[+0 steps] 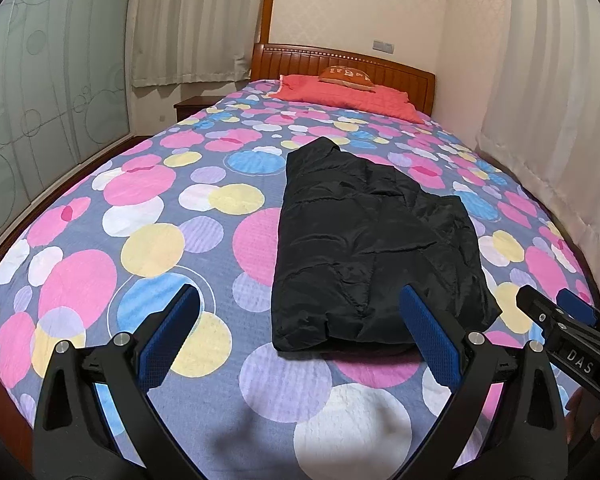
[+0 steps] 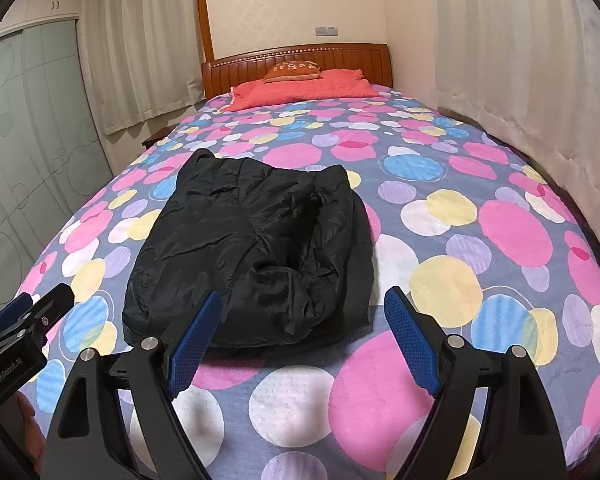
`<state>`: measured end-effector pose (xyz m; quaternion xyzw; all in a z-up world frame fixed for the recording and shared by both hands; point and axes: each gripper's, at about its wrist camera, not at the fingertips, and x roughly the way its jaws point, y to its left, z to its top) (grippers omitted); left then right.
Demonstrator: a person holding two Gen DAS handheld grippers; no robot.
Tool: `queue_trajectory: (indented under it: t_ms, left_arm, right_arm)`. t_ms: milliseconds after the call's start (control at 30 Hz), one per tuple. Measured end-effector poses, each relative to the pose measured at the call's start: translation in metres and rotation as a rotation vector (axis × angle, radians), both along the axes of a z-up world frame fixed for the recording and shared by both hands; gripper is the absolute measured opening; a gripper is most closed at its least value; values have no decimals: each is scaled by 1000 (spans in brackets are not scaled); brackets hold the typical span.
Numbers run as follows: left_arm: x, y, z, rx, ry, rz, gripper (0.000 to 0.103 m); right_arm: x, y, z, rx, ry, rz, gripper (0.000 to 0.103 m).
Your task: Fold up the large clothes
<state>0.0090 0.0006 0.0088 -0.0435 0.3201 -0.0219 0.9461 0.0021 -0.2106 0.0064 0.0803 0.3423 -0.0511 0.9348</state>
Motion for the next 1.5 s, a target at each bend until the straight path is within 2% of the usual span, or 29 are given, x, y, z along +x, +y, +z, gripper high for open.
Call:
queue_trajectory:
  t_ms: [833,1033,1200,1400,1500]
  left_arm:
    - [-4,0,-1,-5,-4,-2,100]
    - [-6,-5,-1,15,-12,6,100]
    - [-5,-4,-2,29,11,45,101]
    - [-2,-2,-7,-12,19,31,101]
    - [0,-3,-13,26,58,60,101]
  right_arm:
    - [0,1,-1,4,-1,3,82]
    - [0,2,-1,4,-1,3,82]
    - [1,6,-2,7,2,7,82]
    - [1,3,-4,10,8,13,82]
    - [2,1,-7,17,15,15,82]
